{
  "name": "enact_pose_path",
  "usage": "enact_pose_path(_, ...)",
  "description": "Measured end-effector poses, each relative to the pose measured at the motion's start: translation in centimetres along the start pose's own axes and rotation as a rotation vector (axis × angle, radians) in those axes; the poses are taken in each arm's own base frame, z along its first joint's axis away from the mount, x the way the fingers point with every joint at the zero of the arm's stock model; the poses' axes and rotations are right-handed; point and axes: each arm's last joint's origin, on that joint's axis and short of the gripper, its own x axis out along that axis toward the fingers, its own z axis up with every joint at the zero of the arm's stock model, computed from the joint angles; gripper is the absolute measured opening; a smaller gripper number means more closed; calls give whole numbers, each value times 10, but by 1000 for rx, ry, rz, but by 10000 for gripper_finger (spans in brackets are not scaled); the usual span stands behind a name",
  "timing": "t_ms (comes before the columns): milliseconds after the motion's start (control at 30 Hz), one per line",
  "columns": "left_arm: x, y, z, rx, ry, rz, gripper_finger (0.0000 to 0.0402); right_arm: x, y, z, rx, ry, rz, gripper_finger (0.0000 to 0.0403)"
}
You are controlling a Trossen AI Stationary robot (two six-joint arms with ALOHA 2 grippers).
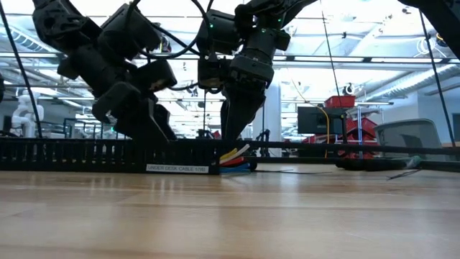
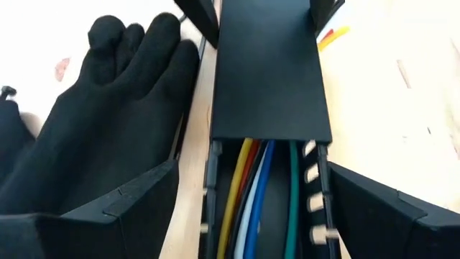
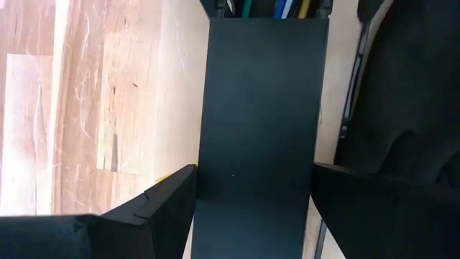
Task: Ziptie cables
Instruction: Close the cable duct
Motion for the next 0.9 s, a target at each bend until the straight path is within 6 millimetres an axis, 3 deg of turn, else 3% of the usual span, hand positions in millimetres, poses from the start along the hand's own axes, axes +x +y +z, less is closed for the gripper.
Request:
enact_pose_path(200, -16, 0, 7, 14, -21, -1, 330, 0, 0, 0, 0, 0, 0, 256)
enact_pose_path(400, -25, 0, -3, 0, 92, -31, 330, 0, 0, 0, 1, 2, 0, 256)
enact_pose_path(667, -21, 0, -6, 1, 120, -39, 330, 0, 0, 0, 1, 3, 0, 256)
enact_pose_path(900, -5, -1, -7, -3, 85, -37, 330, 0, 0, 0, 1, 3, 0, 256)
